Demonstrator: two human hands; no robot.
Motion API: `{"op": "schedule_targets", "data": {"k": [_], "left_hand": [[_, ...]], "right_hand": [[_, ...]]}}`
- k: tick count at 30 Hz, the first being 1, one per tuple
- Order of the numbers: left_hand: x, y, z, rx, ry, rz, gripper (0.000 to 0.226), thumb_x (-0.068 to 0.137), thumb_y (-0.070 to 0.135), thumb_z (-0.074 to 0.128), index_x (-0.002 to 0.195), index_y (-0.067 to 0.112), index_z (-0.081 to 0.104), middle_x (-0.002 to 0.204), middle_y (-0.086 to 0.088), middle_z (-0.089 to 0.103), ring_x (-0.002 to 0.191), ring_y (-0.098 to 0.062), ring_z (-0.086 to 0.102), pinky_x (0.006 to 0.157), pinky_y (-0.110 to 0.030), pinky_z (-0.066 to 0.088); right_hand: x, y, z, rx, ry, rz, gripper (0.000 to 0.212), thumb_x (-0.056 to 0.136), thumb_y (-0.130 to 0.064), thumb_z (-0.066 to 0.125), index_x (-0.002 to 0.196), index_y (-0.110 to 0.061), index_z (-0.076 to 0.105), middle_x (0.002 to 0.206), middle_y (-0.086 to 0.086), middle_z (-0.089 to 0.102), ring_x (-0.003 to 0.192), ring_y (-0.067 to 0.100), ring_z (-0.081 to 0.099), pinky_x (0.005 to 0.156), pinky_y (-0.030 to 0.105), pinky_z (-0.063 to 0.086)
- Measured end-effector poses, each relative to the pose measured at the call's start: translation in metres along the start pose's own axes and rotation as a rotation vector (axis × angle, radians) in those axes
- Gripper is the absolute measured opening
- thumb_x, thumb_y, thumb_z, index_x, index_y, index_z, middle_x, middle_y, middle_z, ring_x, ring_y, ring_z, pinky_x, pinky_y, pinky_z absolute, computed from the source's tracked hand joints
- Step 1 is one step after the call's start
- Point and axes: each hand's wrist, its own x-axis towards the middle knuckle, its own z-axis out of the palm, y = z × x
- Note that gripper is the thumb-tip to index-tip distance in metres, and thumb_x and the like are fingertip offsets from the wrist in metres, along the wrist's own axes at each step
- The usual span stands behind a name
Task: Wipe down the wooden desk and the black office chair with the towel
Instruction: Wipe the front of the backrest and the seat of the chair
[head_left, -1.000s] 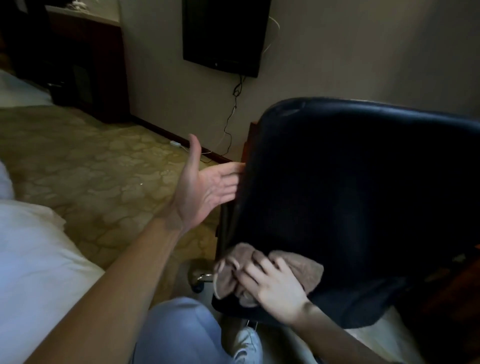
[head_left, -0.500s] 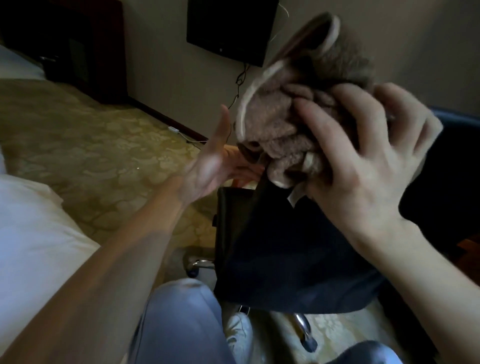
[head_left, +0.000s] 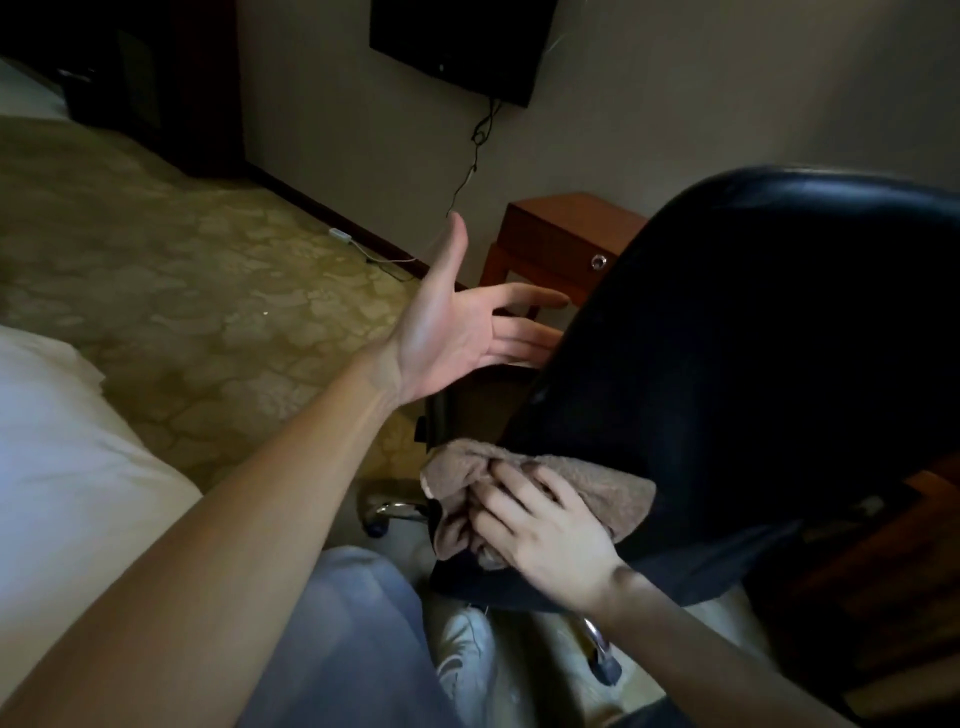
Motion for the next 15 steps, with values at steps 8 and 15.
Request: {"op": "schedule_targets", "data": {"k": [8,15], "left_hand": [[-0.019,-0.015,-0.005,-0.015,0.112,-0.046,0.112,0.082,0.093,0.015,0.138,0.008,0.063,0.146,-0.024,0.055,0.135,-0.04,0.054,0.115,-0.053,0.041],[-0.036,-0.052,-0.015,0.05,0.215,-0.047,0.106,0.085,0.09,0.008,0.112,0.017,0.08,0.129,-0.014,0.07,0.123,-0.027,0.066,0.104,-0.046,0.045]], "right_hand": [[0.007,0.11,-0.099,-0.127,0.609,0.365,0.032,0.092,-0.033,0.07,0.124,-0.027,0.069,0.135,0.004,0.062,0.126,0.034,0.045,0.104,0.05,0.03],[0.006,0.019,0.007,-0.043,0.399,0.337,0.022,0.097,-0.023,0.061,0.114,-0.027,0.073,0.124,-0.001,0.068,0.118,0.03,0.049,0.094,0.043,0.032]]}}
